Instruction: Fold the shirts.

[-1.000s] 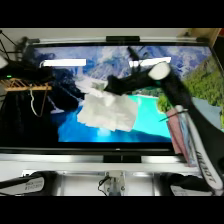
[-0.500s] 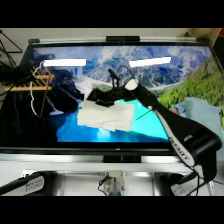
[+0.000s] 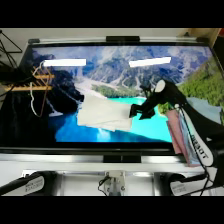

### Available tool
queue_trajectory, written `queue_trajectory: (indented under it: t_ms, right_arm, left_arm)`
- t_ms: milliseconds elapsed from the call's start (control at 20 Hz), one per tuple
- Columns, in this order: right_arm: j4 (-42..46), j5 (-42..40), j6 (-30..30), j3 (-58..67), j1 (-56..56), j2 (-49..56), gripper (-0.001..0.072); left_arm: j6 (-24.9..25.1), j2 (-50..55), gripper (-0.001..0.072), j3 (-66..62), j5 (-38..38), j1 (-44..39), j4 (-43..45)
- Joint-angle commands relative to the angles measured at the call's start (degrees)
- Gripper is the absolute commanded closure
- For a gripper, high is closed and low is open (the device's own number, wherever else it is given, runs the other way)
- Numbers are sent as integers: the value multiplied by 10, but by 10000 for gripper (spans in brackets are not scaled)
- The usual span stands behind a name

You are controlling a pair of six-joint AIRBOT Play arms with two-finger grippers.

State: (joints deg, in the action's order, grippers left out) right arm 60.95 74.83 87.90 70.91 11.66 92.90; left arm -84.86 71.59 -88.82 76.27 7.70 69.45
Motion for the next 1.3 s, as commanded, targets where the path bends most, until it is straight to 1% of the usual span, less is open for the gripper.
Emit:
queue_trajectory:
  t_ms: [0,150,200,250,300,400,450,550,650,800,900,1000,1150,1250]
  right_arm:
    - [-90,-120,-31,-73,0,5,46]
    - [-149,-155,-38,-74,8,41,50]
    - [-187,-157,-63,-74,8,51,141]
    - [-229,-158,-108,-74,7,56,380]
    - [-262,-159,-148,-73,3,56,646]
    - [-314,-136,-209,-56,-18,44,650]
    - [-317,-111,-222,-37,-38,31,650]
    - [-303,-67,-217,11,-92,-10,650]
    - [-268,-42,-184,59,-162,-63,650]
    - [-168,3,-78,117,-282,-141,651]
    - [-112,45,-37,137,-357,-182,650]
    - [-54,83,-28,138,-426,-217,651]
    - [38,122,-16,138,-509,-244,650]
    - [46,176,-4,138,-554,-253,650]
  left_arm:
    - [2,0,674,0,14,-12,0]
    - [2,0,675,0,31,-35,0]
    - [2,0,675,0,31,-46,0]
    - [2,0,674,0,31,-57,0]
    - [2,0,674,0,31,-68,0]
    - [2,0,675,0,31,-87,0]
    - [2,0,674,0,31,-94,0]
    - [2,0,675,0,31,-103,0]
    - [6,0,675,0,31,-102,0]
    - [19,0,675,0,31,-102,0]
    - [19,-1,675,0,31,-102,0]
    - [20,-4,674,0,30,-102,-14]
    - [34,-7,674,0,30,-102,-30]
    - [44,-9,674,0,30,-102,-30]
